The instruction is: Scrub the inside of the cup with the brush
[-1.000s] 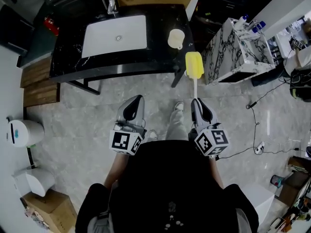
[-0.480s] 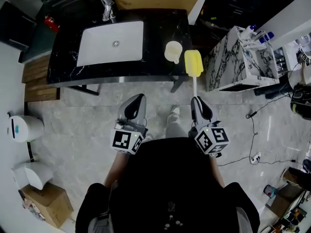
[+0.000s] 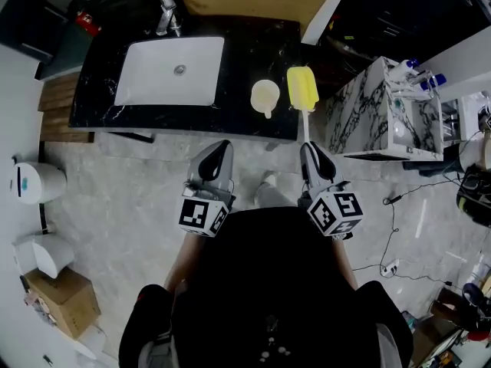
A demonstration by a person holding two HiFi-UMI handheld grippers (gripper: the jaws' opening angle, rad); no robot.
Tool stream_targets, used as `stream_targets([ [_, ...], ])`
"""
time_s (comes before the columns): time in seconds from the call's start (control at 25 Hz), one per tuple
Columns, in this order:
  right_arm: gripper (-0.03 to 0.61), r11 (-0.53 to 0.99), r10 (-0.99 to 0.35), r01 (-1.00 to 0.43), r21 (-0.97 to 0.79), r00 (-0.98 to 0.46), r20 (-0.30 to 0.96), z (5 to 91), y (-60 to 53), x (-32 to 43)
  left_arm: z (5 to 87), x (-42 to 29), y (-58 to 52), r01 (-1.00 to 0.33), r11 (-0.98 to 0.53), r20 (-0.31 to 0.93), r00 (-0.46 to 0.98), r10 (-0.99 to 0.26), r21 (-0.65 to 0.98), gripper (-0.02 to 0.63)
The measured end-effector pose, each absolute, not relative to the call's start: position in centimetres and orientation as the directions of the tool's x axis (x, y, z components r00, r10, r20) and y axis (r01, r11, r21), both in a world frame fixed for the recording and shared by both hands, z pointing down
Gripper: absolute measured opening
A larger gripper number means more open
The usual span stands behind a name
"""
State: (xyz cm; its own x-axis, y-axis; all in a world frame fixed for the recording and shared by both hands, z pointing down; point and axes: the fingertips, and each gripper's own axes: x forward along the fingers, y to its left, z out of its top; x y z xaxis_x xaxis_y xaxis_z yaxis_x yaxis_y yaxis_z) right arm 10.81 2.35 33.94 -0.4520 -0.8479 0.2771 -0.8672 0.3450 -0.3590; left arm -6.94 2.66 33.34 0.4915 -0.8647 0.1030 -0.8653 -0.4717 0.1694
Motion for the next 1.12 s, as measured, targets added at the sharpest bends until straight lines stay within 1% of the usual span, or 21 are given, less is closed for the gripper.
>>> stream_targets([
  [0.16, 0.041, 0.378, -0.834, -0.857, -0.349, -0.479, 0.272, 33.9, -0.2, 13.0, 34.1, -4.9, 0.7, -0.881, -0.440, 0.109, 0.462, -0.880, 0.176, 0.002],
  [0.48, 0.041, 0.427, -0.802, -0.834, -0.350, -0.528, 0.280, 34.2, -4.1, 15.8, 36.7, -2.4, -2.6, -0.914, -0.376, 0.163, 0.398, -0.903, 0.152, 0.002],
  [0.64, 0.041, 0.438, -0.783, -0.824, -0.360, -0.546, 0.297, 35.2, -5.0, 16.1, 38.5, -1.6, -3.6, -0.923, -0.363, 0.200, 0.382, -0.902, 0.128, 0.002],
  [0.96, 0.041, 0.438, -0.763, -0.820, -0.369, -0.556, 0.329, 36.3, -6.3, 16.8, 42.3, 0.2, -5.3, -0.921, -0.359, 0.280, 0.389, -0.878, 0.153, 0.002],
  [1.0, 0.041, 0.437, -0.762, -0.821, -0.368, -0.555, 0.334, 36.5, -6.4, 16.9, 42.8, 0.5, -5.5, -0.919, -0.363, 0.288, 0.393, -0.873, 0.152, 0.019],
  [1.04, 0.041, 0.436, -0.761, -0.822, -0.366, -0.554, 0.338, 36.6, -6.5, 17.0, 43.3, 0.8, -5.7, -0.918, -0.367, 0.297, 0.397, -0.869, 0.153, 0.051],
  [1.12, 0.041, 0.434, -0.760, -0.826, -0.360, -0.550, 0.346, 36.9, -6.4, 17.1, 44.6, 1.3, -6.0, -0.916, -0.366, 0.316, 0.399, -0.861, 0.163, 0.057],
])
